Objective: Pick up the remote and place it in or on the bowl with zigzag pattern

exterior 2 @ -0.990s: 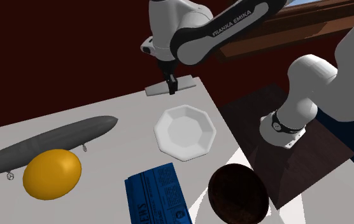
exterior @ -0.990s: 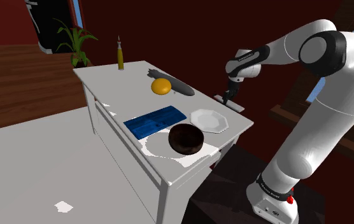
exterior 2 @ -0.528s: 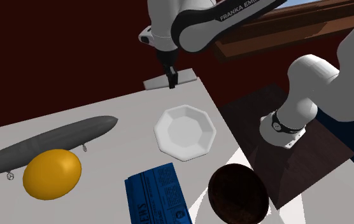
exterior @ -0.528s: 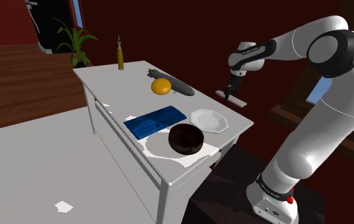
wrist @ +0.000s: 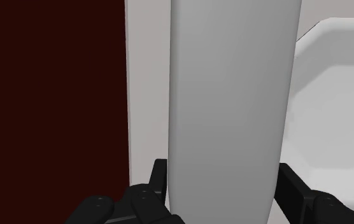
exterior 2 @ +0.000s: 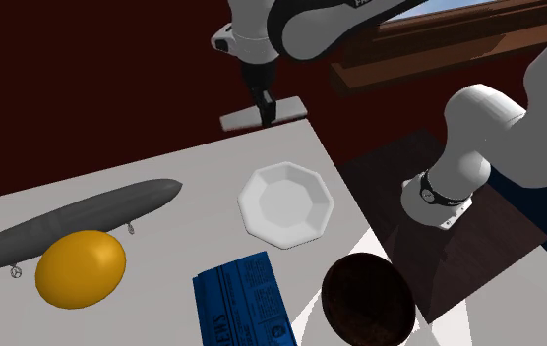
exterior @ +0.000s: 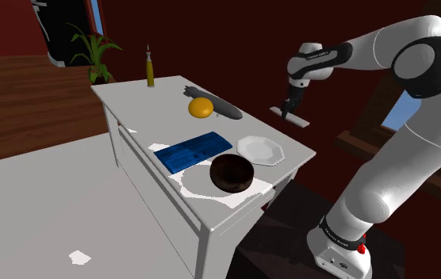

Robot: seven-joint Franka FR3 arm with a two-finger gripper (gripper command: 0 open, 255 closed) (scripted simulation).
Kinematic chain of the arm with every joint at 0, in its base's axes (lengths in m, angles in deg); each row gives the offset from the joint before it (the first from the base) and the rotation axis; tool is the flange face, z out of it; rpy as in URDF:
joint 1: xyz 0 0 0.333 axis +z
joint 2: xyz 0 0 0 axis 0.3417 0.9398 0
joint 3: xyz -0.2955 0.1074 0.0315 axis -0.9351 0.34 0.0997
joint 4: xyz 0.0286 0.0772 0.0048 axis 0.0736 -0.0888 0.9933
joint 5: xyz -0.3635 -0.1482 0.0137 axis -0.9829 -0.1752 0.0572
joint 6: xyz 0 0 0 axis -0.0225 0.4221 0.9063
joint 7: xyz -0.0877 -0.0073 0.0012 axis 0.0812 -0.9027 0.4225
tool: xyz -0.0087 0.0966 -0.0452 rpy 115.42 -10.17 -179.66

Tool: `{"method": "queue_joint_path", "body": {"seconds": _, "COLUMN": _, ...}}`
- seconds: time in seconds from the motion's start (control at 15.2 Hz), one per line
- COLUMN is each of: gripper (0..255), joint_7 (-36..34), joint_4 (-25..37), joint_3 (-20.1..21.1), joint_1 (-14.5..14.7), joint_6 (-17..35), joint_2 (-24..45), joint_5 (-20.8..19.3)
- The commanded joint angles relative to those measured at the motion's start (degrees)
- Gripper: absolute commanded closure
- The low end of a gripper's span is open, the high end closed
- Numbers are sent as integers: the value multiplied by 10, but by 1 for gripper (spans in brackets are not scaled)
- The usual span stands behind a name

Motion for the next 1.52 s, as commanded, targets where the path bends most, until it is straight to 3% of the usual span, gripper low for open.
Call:
{"method": "queue_joint_path", "body": {"seconds": 0.0, "gripper": 255, "joint_7": -28, "joint_4": -21, "joint_3": 14, "joint_1": 7, "joint_6": -2, "joint_2": -25, "joint_5": -13}}
{"method": "queue_joint_path", "body": {"seconds": 0.59, "gripper": 255, "joint_7": -176, "joint_4": -128, "joint_3": 107, "joint_1": 41, "joint_6": -5, "joint_2": -133, "joint_5": -40}}
{"method": "queue_joint_path", "body": {"seconds": 1.45, "gripper": 255, "joint_7": -367, "joint_4": -192, "joint_3": 248, "joint_1": 116, "joint_6": -13, "joint_2": -194, "joint_5": 5}}
